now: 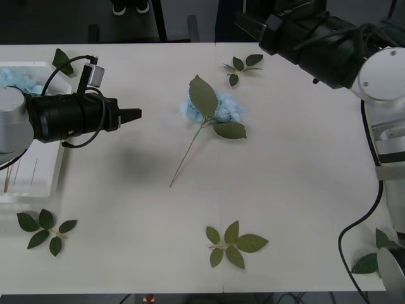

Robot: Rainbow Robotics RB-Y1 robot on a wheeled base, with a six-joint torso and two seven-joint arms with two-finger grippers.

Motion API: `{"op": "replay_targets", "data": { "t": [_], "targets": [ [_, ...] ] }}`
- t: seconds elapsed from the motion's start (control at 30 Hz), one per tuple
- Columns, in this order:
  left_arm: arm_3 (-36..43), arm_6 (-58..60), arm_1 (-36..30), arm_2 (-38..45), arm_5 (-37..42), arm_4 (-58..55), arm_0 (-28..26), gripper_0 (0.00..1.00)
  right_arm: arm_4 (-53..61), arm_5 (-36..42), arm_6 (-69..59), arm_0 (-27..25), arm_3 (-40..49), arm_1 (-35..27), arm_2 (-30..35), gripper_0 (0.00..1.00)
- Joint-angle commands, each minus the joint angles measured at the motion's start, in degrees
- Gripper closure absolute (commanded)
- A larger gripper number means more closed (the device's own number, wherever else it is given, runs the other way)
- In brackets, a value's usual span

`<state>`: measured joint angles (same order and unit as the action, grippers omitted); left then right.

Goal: Place the red flowers into the right box and the blue flowers into the left box. If a person shows an open palm, hand one flower to the person first, then continue sorting.

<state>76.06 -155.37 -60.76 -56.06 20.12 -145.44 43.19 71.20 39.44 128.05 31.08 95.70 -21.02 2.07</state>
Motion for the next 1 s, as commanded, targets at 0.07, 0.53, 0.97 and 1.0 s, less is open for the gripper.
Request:
{"op": "replay_targets", "data": {
  "t": [0.07,0.53,0.97,1.0],
  "targets": [
    [0.8,0.4,-0.9,0.7,0.2,-2.9,1.5,0.00,6.5,6.7,-1.8,-3.4,5.5,-6.3,5.0,0.03],
    [10.7,50.2,-9.1,-9.2,0.1,17.8,11.6,0.00,22.8,22.5,-0.3,-5.2,4.8,-22.8,6.0,0.03],
    [10.1,108.4,-2.4,-7.0,30.2,62.6,21.4,0.00,45.3,11.0,14.6,-8.8,5.3,-38.7,-10.8,0.03],
    [10.1,111.0,-1.2,-5.5,33.8,66.0,21.4,0.00,46.1,10.7,15.5,-8.8,5.3,-39.0,-11.2,0.03]
  ]
}}
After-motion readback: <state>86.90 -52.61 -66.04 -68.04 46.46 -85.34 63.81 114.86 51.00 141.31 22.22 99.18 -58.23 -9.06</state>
